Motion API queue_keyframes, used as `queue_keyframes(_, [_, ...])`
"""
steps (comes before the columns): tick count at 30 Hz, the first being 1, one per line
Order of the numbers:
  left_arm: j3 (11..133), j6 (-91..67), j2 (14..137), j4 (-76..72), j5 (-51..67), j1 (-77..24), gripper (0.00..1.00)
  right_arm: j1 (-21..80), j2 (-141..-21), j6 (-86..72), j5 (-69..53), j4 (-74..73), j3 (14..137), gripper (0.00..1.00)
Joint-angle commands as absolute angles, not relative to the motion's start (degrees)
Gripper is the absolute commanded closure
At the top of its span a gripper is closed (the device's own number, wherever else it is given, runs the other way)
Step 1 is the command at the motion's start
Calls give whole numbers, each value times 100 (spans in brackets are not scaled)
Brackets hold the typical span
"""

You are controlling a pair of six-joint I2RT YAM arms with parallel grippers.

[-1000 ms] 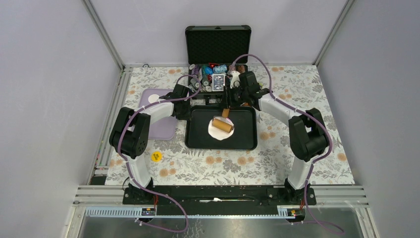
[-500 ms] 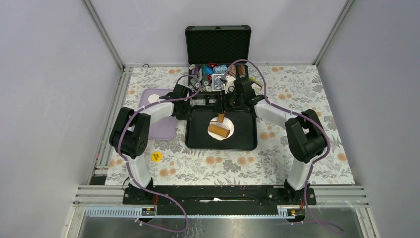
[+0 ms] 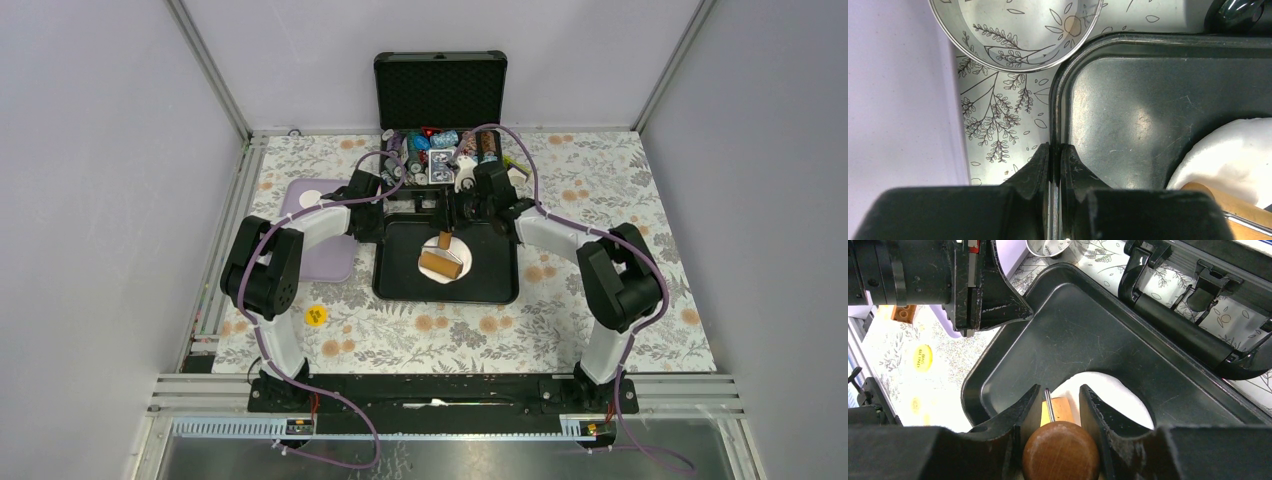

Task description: Roll out the dumpling wrappers from the dough

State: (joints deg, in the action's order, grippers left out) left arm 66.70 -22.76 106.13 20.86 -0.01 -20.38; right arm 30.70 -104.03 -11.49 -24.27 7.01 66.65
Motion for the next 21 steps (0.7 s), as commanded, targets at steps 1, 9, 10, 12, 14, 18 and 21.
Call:
queue_keyframes(1, [6536, -2118, 10588, 2285, -457, -1978, 100, 3217, -10733, -661, -2268, -516, 6039, 100])
queue_keyframes(9, [6533, -2118, 10590, 2286, -457, -1978, 100, 2877, -10082, -1263, -2894, -99, 6498, 100])
queue_keyframes(10, [6536, -2118, 10591, 2285, -457, -1978, 100, 2800, -10039, -1351, -2917, -61, 6655, 100])
queue_keyframes(12, [6534, -2118, 10591, 2287, -457, -1978, 100, 2700, -9992, -1441, -2846, -58, 6983, 100])
queue_keyframes(14, [6530, -2118, 10589, 2279, -457, -1978, 100, 2648, -9987, -1478, -2752, 224, 7236, 100])
queue_keyframes(18, [6535, -2118, 10591, 2281, -464, -1978, 100, 2652, -10200, -1446, -2377, 196, 7625, 100])
queue_keyframes(21, [6530, -2118, 10591, 2276, -466, -1977, 100, 2682, -10415, -1439, -2111, 93, 7668, 100])
